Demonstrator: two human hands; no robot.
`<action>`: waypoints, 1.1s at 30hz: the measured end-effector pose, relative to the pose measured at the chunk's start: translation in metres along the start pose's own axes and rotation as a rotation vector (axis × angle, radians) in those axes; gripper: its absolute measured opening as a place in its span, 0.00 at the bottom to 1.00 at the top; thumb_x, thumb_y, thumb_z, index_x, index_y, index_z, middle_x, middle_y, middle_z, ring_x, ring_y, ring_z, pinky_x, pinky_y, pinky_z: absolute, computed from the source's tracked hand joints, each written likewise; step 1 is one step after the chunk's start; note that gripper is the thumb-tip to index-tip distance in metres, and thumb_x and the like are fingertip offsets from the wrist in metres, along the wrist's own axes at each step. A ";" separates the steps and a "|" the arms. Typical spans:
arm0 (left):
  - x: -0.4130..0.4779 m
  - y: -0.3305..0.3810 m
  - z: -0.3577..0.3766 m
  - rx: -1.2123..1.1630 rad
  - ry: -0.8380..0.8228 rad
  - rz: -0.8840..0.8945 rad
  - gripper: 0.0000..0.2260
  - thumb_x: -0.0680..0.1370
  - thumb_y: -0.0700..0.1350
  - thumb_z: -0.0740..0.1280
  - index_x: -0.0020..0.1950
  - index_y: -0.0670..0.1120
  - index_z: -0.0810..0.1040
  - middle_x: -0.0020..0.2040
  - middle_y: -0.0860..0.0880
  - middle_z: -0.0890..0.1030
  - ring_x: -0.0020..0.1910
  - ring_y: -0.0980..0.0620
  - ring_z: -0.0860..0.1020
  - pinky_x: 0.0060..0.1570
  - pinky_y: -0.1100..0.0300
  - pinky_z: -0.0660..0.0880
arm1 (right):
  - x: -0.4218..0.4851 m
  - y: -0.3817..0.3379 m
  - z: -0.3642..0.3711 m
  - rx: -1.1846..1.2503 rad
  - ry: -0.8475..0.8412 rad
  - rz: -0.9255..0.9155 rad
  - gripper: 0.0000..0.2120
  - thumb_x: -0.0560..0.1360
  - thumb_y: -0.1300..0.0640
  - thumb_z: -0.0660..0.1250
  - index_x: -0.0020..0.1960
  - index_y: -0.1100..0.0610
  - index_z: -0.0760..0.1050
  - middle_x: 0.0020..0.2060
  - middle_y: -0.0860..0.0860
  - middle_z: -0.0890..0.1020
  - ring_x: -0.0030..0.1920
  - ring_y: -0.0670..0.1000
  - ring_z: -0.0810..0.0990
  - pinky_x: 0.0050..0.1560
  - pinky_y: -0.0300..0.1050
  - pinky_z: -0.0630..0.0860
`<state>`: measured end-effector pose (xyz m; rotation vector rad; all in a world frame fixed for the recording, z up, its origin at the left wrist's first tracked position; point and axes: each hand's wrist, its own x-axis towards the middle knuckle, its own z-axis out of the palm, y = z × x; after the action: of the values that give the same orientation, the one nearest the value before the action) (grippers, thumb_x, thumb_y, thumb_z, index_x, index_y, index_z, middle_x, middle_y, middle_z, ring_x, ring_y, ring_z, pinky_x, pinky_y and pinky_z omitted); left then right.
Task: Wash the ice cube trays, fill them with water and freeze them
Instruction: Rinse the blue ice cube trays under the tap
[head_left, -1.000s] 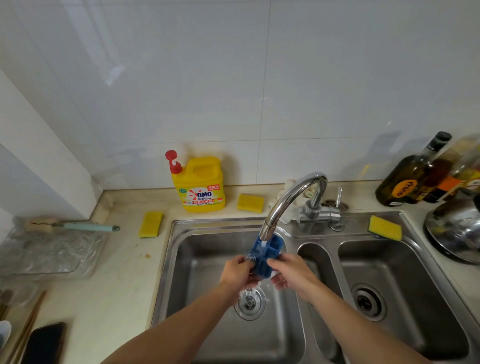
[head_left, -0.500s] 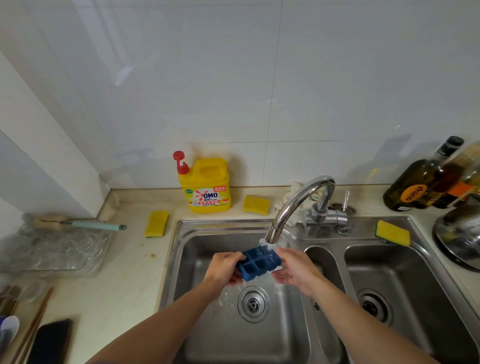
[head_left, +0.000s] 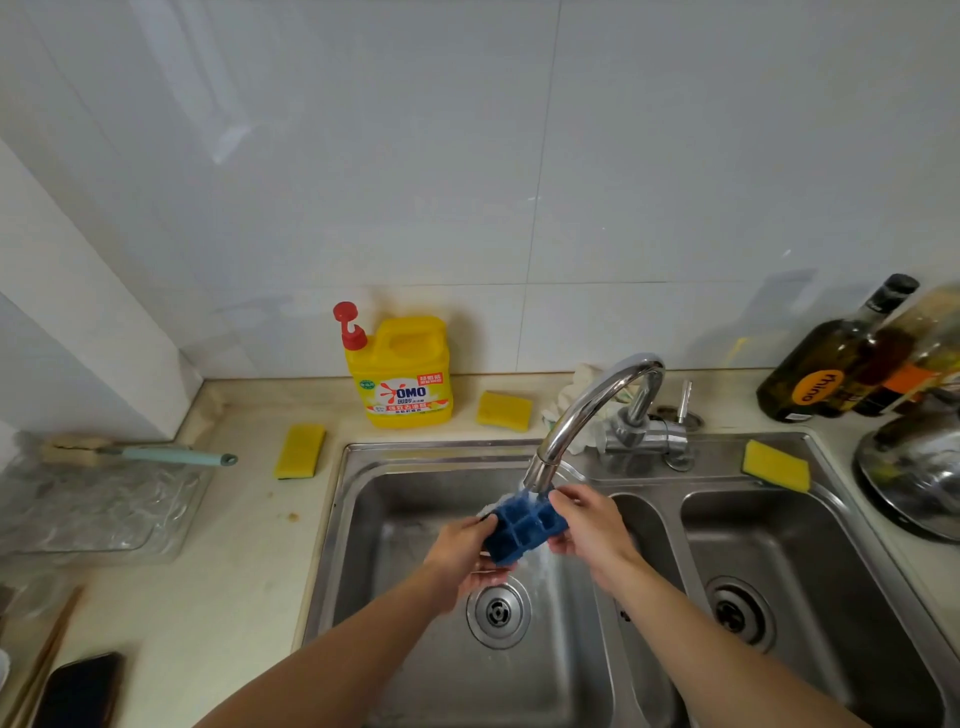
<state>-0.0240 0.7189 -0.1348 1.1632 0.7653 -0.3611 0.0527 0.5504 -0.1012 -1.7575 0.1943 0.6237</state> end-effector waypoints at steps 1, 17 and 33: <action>0.002 -0.001 0.003 -0.011 -0.008 -0.007 0.09 0.84 0.45 0.62 0.61 0.44 0.78 0.53 0.40 0.84 0.49 0.41 0.86 0.45 0.51 0.82 | 0.000 0.000 -0.001 -0.001 0.015 -0.011 0.03 0.82 0.57 0.66 0.54 0.54 0.78 0.50 0.59 0.83 0.43 0.56 0.84 0.43 0.49 0.83; 0.005 0.014 0.021 -0.040 -0.059 0.127 0.10 0.84 0.40 0.61 0.63 0.44 0.77 0.56 0.38 0.83 0.44 0.42 0.82 0.51 0.46 0.82 | -0.003 -0.010 -0.005 0.176 0.144 -0.161 0.10 0.82 0.62 0.64 0.57 0.49 0.79 0.51 0.51 0.85 0.50 0.51 0.86 0.44 0.43 0.84; 0.002 0.027 0.040 -0.100 -0.035 0.210 0.07 0.83 0.39 0.64 0.58 0.41 0.79 0.48 0.41 0.85 0.46 0.43 0.83 0.51 0.47 0.79 | -0.001 -0.017 -0.019 0.310 0.217 -0.152 0.10 0.83 0.62 0.64 0.62 0.53 0.78 0.52 0.53 0.83 0.53 0.54 0.84 0.43 0.46 0.84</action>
<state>0.0084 0.6924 -0.1104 1.1278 0.6171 -0.1654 0.0650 0.5370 -0.0833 -1.5195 0.2886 0.2746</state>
